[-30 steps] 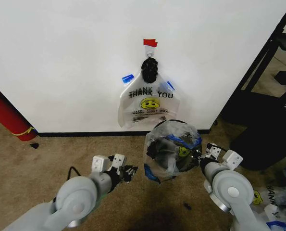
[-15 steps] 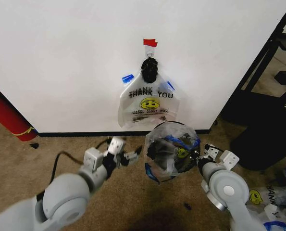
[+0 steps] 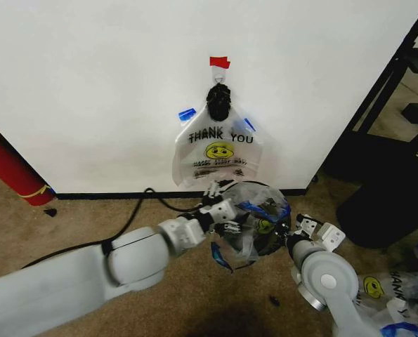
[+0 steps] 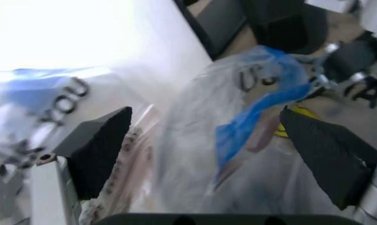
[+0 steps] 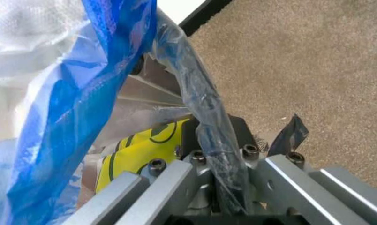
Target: Pick up the garbage bag from the wall and place it over the trash bin.
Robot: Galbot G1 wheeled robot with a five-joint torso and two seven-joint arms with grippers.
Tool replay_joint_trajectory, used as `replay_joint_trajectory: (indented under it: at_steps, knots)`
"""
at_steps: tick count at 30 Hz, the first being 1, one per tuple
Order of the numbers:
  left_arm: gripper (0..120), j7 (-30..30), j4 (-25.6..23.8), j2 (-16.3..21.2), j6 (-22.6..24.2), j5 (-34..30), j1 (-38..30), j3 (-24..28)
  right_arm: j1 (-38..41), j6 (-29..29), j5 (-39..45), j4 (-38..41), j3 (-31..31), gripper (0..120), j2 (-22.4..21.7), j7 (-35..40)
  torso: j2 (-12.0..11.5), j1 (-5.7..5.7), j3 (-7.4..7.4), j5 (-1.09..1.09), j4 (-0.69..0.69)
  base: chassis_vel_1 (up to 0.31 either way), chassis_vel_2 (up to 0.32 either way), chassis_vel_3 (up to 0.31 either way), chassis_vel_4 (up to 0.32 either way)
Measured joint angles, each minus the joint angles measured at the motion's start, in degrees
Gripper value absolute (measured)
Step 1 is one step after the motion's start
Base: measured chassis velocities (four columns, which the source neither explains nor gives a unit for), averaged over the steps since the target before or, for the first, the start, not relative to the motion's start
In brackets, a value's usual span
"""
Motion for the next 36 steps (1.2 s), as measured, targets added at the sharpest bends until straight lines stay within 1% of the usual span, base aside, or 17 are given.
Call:
replay_joint_trajectory:
  at_steps: [4,8,12,15,17,19,20,23,26,27,29,30,31,33,35,36]
  knots:
    - [81,1.23,0.77,-1.03,-0.12,1.86,-1.31,3.25,-0.31,-0.01,0.00,0.60,0.11,0,-0.44,-0.06,0.00,0.00,0.00,0.01,0.01,0.000,0.000,0.000,0.000]
    - [79,1.30,1.75,-1.40,-0.16,2.70,-1.23,3.93,-0.49,-0.02,0.13,1.13,0.25,0,-0.90,-0.11,0.00,0.00,0.00,0.01,0.01,0.000,0.000,0.000,0.000]
    - [76,0.58,3.55,-2.31,-1.49,4.35,-0.80,4.09,-0.88,-0.05,0.19,1.50,0.23,0,-0.93,-0.34,0.00,0.00,0.00,0.00,0.01,0.000,0.000,0.000,0.000]
    - [62,-0.04,5.14,-3.21,-2.57,6.49,-0.50,4.09,-1.15,-0.05,0.19,1.62,-0.08,0,-0.75,-0.64,0.00,0.00,0.00,0.00,0.01,0.000,0.000,0.000,0.000]
    - [54,-0.16,5.36,-3.34,-2.58,6.59,-0.47,4.09,-1.16,-0.06,0.14,1.66,-0.27,0,-0.76,-0.65,0.00,0.00,0.00,0.00,0.01,0.000,0.000,0.000,0.000]
    - [47,-0.21,5.35,-3.25,-2.60,6.47,-0.41,4.09,-1.12,-0.08,0.14,1.71,-0.33,0,-0.85,-0.66,0.00,0.00,-0.01,0.00,0.01,0.000,0.000,0.000,0.000]
    - [47,-0.21,5.35,-3.25,-2.60,6.47,-0.41,4.09,-1.12,-0.08,0.14,1.71,-0.33,0,-0.85,-0.66,0.00,0.00,-0.01,0.00,0.01,0.000,0.000,0.000,0.000]
    - [32,-0.25,5.12,-2.90,-2.60,5.82,-0.20,4.12,-1.02,-0.13,0.13,1.71,-0.34,0,-1.12,-0.65,0.00,0.00,-0.01,0.00,0.02,0.000,0.000,0.000,0.000]
    - [20,-0.33,4.84,-3.07,-2.57,4.57,-0.03,3.98,-0.96,-0.21,0.13,1.68,-0.48,0,-1.26,-0.61,0.00,0.00,-0.01,0.00,0.01,0.000,0.000,0.000,0.000]
    - [20,-0.33,4.84,-3.07,-2.57,4.57,-0.03,3.98,-0.96,-0.21,0.13,1.68,-0.48,0,-1.26,-0.61,0.00,0.00,-0.01,0.00,0.01,0.000,0.000,0.000,0.000]
    - [12,-0.34,4.61,-3.11,-2.64,3.77,0.03,3.96,-0.95,-0.26,0.13,1.61,-0.59,0,-1.31,-0.58,0.00,0.00,-0.01,0.00,0.01,0.000,0.000,0.000,0.000]
    - [11,-0.35,4.57,-3.13,-2.67,3.60,0.05,3.97,-0.94,-0.27,0.13,1.59,-0.60,0,-1.31,-0.57,0.00,0.00,-0.01,0.00,0.01,0.000,0.000,0.000,0.000]
    - [0,-0.56,4.57,-3.44,-2.74,2.45,0.13,4.06,-0.89,-0.29,0.11,1.52,-0.77,0,-1.30,-0.55,0.00,0.00,-0.01,0.00,0.01,0.000,0.000,0.000,0.000]
    - [0,-1.15,4.86,-3.99,-2.74,0.96,-0.01,3.87,-0.88,-0.32,0.05,1.47,-1.00,0,-1.31,-0.54,0.00,0.00,-0.01,0.00,0.01,0.000,0.000,0.000,0.000]
    - [0,-2.47,5.20,-4.74,-2.30,-2.38,-0.78,3.14,-0.91,-0.40,-0.22,1.37,-1.31,0,-1.29,-0.56,0.00,0.00,-0.01,0.00,0.01,0.000,0.000,0.000,0.000]
    - [0,-2.47,5.20,-4.74,-2.30,-2.38,-0.78,3.14,-0.91,-0.40,-0.22,1.37,-1.31,0,-1.29,-0.56,0.00,0.00,-0.01,0.00,0.01,0.000,0.000,0.000,0.000]
